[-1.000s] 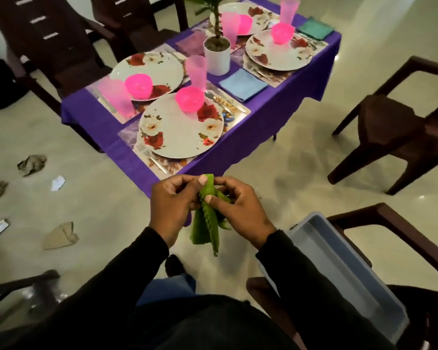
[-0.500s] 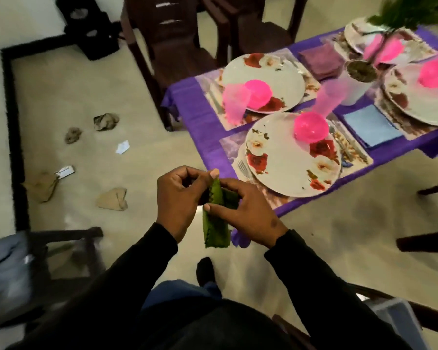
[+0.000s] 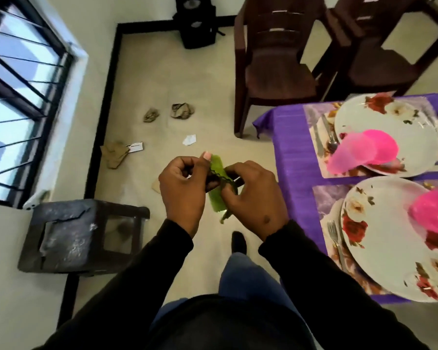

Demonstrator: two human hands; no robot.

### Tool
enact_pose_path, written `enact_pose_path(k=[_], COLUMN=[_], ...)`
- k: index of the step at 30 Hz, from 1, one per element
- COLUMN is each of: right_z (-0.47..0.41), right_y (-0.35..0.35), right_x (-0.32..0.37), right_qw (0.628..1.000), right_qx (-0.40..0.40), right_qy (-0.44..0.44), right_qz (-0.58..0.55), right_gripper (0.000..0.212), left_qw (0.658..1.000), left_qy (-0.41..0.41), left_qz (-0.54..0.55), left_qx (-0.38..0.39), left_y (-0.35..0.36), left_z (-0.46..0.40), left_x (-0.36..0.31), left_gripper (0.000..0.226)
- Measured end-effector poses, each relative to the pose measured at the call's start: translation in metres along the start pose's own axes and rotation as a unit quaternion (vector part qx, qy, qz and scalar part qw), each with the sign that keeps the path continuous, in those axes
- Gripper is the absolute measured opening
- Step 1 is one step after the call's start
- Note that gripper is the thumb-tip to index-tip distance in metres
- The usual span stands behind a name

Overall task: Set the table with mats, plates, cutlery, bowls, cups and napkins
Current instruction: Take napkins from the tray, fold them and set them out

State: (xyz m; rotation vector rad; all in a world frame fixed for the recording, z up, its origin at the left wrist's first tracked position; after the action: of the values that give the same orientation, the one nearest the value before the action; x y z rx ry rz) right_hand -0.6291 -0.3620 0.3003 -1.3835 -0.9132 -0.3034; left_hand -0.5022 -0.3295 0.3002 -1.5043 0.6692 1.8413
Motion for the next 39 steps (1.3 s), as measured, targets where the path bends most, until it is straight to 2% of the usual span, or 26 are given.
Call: enact_pose_path(k=[5,11,17,20,22,26,29,32,35,39], right_z=[-0.081,-0.209,-0.315,-0.347,-0.371,-0.422,-0.458,-0.493,-0.517,-0.525], right_y=[0.012,0.021,0.055,0.064,0.067,0.066,0.058,0.048,0.032,0.008], right_x=[-0.007,-0.009,0.002,0.001,-0.002,-0.007,-0.01,-0.015,-0.027,-0.043], right_qw=[0.999,0.97,0.935,0.899,0.877,0.868,0.876,0.869,0.851,0.809], right_qx=[0.049,0.153,0.132,0.106,0.089,0.03,-0.026,-0.078,-0.146,-0.225], right_qy=[-0.001,0.068,0.163,0.23,0.273,0.304,0.304,0.315,0.326,0.328], right_qz=[-0.015,-0.176,-0.285,-0.358,-0.386,-0.392,-0.374,-0.373,-0.384,-0.434], right_gripper=[0.016,0.007,0.023,0.022,0.02,0.018,0.022,0.016,0.018,0.024], left_qw=[0.998,0.998,0.997,0.995,0.981,0.906,0.881,0.893,0.898,0.898], left_qy=[-0.028,-0.067,-0.071,-0.007,0.066,0.242,0.302,0.288,0.221,0.124], left_qz=[0.031,0.004,-0.025,-0.08,-0.152,-0.279,-0.287,-0.248,-0.214,-0.154], left_qx=[-0.048,-0.007,0.031,0.061,0.098,0.207,0.223,0.239,0.314,0.393], left_y=[0.003,0.019,0.024,0.03,0.038,0.058,0.082,0.114,0.149,0.2], left_z=[-0.08,-0.184,-0.259,-0.289,-0.316,-0.376,-0.424,-0.469,-0.505,-0.528], left_x=[-0.013,-0.043,-0.051,-0.056,-0.06,-0.064,-0.07,-0.084,-0.095,-0.103], left_gripper=[0.033,0.035,0.017,0.012,0.022,0.042,0.025,0.008,0.006,0.007])
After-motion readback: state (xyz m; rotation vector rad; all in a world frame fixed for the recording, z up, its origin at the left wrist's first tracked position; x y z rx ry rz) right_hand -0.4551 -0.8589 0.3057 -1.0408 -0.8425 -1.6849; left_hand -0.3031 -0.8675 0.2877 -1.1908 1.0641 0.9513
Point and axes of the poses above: each hand's wrist, its own z-axis away from the middle knuckle, its own y-axis out of the palm, x = y × z, the point moved 1 cm from there along -z, towards the middle knuckle
